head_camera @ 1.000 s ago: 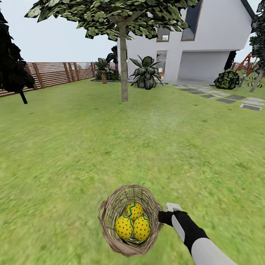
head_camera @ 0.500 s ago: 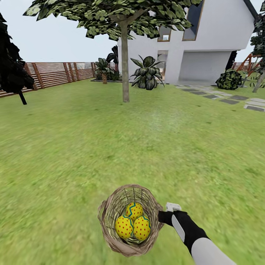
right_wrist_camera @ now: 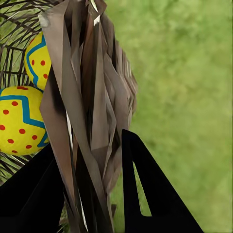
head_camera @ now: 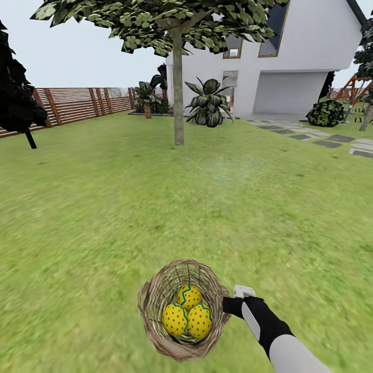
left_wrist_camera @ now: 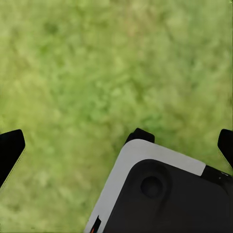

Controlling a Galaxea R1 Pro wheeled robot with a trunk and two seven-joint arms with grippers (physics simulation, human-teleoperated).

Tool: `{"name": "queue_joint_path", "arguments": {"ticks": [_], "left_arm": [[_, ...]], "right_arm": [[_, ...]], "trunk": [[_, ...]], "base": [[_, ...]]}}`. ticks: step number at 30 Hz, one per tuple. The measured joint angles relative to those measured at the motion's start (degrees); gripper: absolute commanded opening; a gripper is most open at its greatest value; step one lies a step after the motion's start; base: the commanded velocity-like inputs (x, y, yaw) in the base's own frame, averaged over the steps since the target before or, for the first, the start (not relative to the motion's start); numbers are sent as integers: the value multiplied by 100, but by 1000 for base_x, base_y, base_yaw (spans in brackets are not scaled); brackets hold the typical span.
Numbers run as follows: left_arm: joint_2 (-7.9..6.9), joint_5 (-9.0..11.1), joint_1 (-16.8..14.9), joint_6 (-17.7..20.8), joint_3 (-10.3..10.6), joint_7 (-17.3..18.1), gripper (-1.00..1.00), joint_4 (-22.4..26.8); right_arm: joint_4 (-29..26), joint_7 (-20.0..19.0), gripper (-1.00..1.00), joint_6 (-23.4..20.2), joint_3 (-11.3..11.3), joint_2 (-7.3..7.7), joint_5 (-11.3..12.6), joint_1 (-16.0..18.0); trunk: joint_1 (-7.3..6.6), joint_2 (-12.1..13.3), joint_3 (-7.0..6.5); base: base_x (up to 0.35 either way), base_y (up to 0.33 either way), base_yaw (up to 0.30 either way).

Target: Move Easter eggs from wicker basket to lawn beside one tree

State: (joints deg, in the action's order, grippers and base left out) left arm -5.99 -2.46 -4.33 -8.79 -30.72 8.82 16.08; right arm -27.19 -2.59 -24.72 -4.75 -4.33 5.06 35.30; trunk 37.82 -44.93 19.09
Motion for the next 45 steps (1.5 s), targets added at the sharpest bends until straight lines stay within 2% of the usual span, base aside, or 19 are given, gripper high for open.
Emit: {"name": "queue_joint_path", "arguments": {"ticks": [36, 45], "left_arm": [[0, 30, 0, -9, 0, -1, 100, 0], [1, 8, 0, -173, 0, -1, 100, -1]], "right_arm": [[-1, 0, -100, 0, 0, -1, 1, 0], [-2, 0, -100, 0, 0, 0, 0, 0]], "trunk": [[0, 0, 0], [0, 0, 0]], "base": [[313, 176, 0], [316, 113, 0]]}}
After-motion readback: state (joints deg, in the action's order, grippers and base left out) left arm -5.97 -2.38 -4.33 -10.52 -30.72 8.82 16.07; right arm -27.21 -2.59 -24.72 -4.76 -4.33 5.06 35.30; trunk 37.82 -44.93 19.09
